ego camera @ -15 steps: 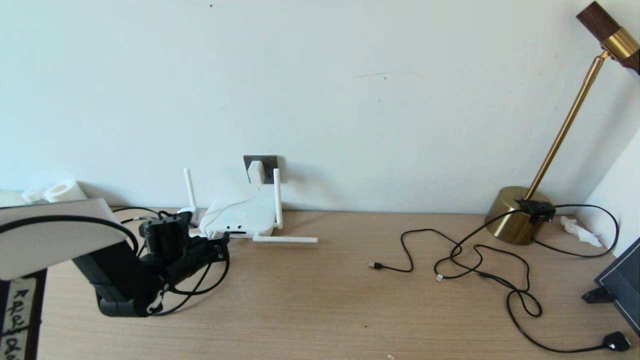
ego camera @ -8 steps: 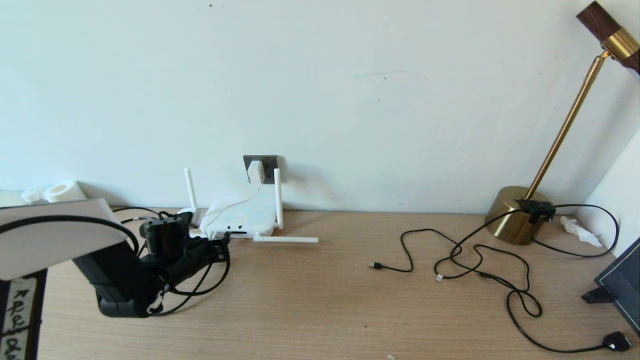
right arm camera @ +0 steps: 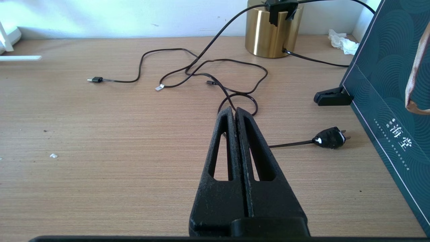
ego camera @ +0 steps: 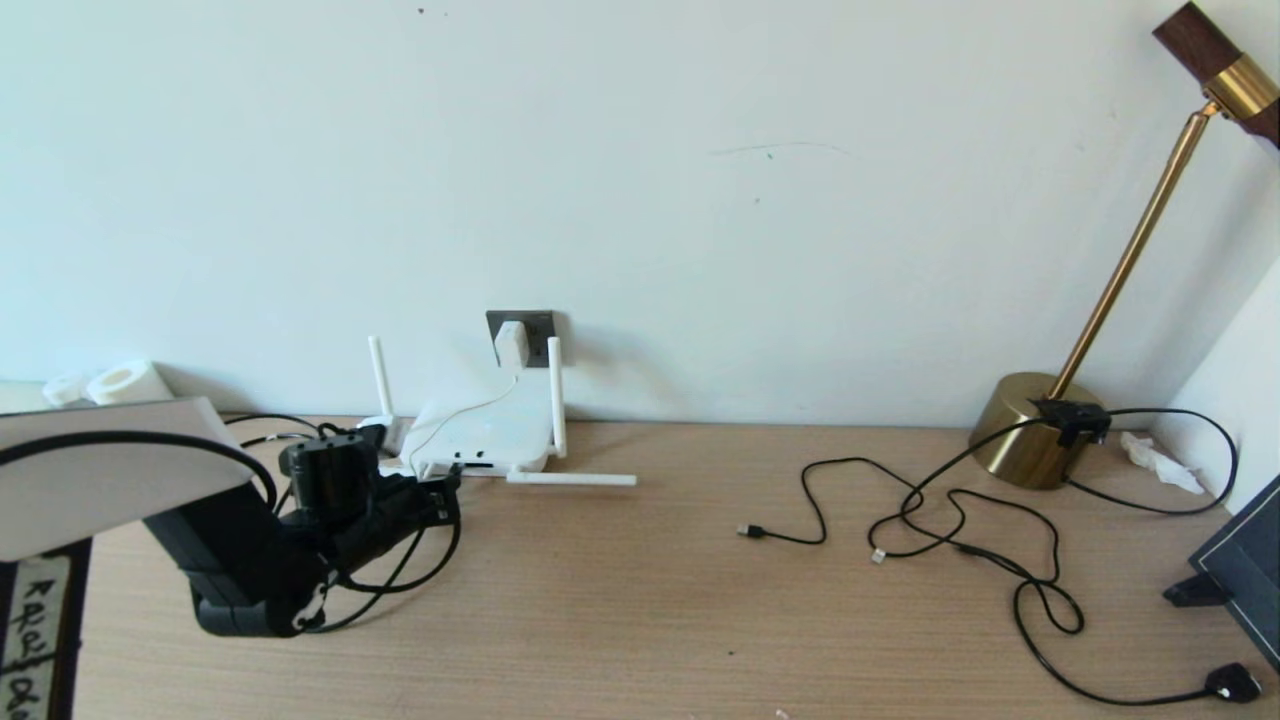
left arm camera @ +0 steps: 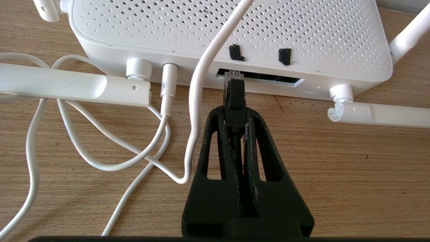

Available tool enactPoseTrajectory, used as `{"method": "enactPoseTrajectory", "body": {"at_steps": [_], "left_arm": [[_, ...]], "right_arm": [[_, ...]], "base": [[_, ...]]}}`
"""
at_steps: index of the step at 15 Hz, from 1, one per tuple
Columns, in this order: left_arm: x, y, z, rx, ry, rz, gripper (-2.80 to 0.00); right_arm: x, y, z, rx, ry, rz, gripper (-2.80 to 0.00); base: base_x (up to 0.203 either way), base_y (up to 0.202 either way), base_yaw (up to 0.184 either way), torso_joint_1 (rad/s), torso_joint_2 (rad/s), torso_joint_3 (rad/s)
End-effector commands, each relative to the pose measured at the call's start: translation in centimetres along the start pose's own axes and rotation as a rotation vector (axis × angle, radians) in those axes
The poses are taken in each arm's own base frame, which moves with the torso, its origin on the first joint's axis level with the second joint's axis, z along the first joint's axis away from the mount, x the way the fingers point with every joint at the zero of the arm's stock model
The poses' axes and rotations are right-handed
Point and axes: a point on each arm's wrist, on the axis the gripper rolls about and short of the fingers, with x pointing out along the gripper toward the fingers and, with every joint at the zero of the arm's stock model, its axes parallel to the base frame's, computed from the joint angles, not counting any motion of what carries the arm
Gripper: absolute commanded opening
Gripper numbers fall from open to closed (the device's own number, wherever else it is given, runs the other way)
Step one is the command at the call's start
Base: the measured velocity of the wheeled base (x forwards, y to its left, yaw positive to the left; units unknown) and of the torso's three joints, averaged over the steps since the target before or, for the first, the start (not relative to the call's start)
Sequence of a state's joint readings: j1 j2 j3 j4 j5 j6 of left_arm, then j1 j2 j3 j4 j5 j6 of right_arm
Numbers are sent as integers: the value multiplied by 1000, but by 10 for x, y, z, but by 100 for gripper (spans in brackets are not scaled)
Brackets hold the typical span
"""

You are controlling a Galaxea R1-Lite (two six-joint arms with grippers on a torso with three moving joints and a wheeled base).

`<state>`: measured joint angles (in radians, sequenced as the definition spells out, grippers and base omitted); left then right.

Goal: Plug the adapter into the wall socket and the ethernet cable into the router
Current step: Plug cable into router interface

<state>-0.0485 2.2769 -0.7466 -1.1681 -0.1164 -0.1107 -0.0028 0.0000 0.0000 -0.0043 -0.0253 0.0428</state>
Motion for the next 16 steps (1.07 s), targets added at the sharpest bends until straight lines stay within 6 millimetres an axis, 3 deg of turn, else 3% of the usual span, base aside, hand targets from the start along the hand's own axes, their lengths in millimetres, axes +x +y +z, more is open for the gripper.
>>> {"method": "enactPoseTrajectory", "body": {"at_steps": [1, 16], "left_arm": [[-1, 0, 2, 0, -10, 0, -280], [-1, 0, 2, 0, -11, 1, -280]], "right_arm": [[0, 0, 0, 0, 0, 2, -280], [0, 0, 0, 0, 0, 0, -280]], "base": [[0, 0, 0, 0, 0, 0], [0, 0, 0, 0, 0, 0]]}}
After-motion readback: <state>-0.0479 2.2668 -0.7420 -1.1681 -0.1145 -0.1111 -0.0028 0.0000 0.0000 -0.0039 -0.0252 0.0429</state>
